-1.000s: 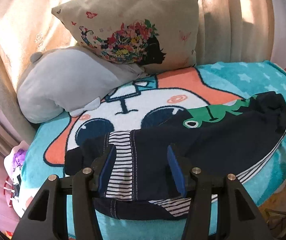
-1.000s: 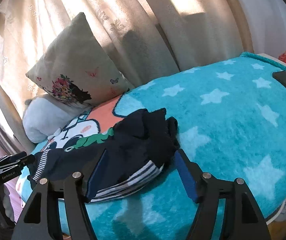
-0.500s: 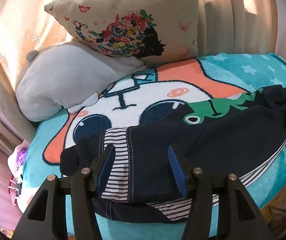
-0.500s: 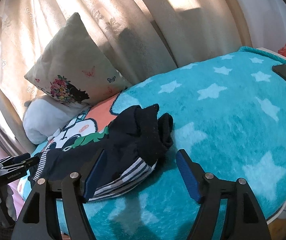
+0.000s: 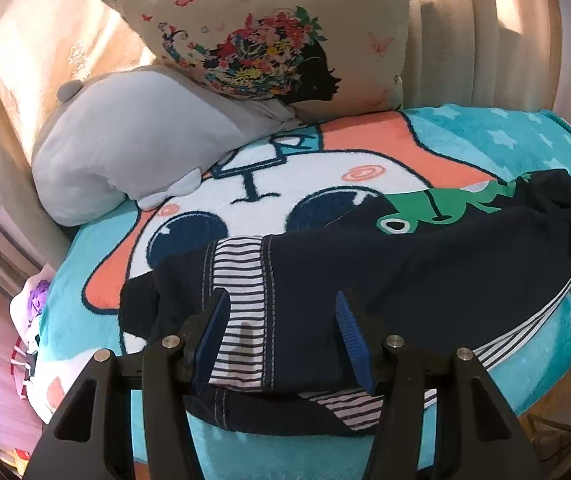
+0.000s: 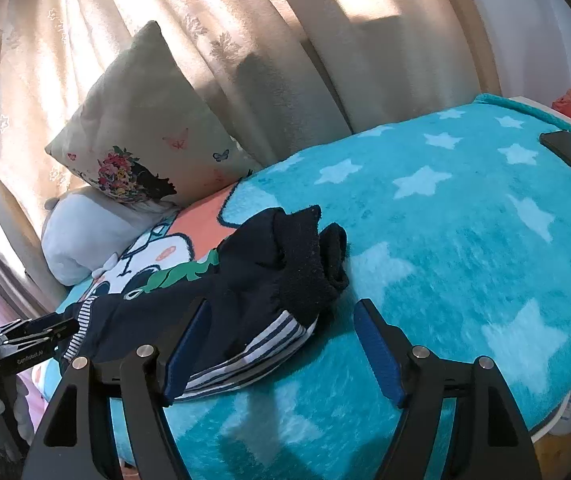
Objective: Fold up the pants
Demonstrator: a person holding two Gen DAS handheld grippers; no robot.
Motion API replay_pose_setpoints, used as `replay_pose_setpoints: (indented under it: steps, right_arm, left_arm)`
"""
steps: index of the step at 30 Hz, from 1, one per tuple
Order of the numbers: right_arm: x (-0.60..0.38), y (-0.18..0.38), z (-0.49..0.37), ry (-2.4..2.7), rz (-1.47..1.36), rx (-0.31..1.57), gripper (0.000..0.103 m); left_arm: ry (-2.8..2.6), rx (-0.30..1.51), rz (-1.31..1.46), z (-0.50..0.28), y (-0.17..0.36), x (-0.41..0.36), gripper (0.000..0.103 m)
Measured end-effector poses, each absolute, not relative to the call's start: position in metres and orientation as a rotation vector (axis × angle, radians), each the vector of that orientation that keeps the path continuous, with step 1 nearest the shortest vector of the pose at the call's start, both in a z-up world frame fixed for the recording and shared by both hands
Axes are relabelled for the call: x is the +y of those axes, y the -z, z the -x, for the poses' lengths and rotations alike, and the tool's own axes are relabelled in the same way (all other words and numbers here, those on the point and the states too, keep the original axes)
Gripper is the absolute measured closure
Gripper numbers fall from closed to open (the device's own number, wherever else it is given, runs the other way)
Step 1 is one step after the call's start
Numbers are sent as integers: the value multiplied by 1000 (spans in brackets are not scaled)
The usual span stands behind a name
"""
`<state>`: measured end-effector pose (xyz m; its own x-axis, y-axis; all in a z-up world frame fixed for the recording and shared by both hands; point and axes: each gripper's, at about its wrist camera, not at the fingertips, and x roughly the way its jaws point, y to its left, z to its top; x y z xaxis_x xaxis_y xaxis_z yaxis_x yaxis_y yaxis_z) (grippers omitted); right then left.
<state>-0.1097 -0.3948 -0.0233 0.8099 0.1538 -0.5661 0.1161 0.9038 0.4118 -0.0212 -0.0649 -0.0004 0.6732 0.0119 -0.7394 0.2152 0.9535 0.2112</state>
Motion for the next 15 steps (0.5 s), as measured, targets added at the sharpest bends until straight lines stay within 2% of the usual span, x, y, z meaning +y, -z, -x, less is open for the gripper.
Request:
replay_pose_setpoints:
  steps: [15]
  right_arm:
    - [-379,19,111,1,-406,641,23]
  left_arm:
    - [164,843,-202,29,-4,-41,46]
